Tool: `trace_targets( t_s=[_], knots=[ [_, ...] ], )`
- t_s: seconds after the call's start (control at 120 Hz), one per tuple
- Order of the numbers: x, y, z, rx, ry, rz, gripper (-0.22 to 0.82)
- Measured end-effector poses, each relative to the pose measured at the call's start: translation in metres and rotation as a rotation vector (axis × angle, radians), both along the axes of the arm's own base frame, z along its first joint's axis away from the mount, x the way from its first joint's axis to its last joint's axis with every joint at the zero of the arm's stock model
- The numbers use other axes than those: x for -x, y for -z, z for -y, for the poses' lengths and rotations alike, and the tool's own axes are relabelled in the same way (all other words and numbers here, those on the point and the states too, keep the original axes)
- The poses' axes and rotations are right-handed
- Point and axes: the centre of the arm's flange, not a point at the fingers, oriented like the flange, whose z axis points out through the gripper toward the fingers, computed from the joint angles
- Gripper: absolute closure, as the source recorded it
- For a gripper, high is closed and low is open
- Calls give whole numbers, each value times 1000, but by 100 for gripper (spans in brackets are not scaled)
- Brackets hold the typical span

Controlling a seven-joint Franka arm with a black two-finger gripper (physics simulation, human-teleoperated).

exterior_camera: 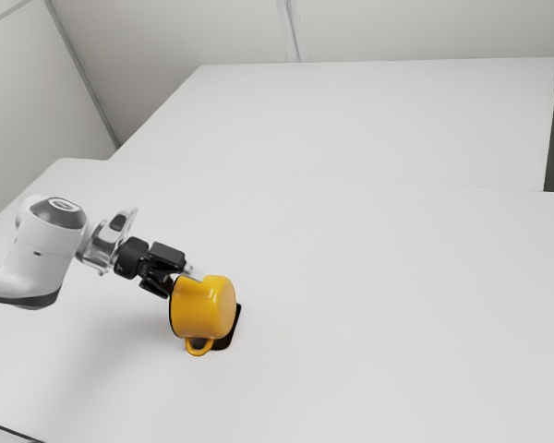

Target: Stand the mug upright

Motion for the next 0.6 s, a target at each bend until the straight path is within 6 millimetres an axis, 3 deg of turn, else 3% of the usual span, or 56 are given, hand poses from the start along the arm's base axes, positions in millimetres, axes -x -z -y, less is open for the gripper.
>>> trace_targets(
  t_s=[0.175, 0.267, 0.425, 0.6],
  knots=[
    [3, 4, 3, 10, -8, 1, 44],
    [5, 4, 4, 22, -16, 7, 58],
    [3, 0, 6, 39, -25, 31, 70],
    [1, -8, 10, 48, -25, 60, 74]
  ],
)
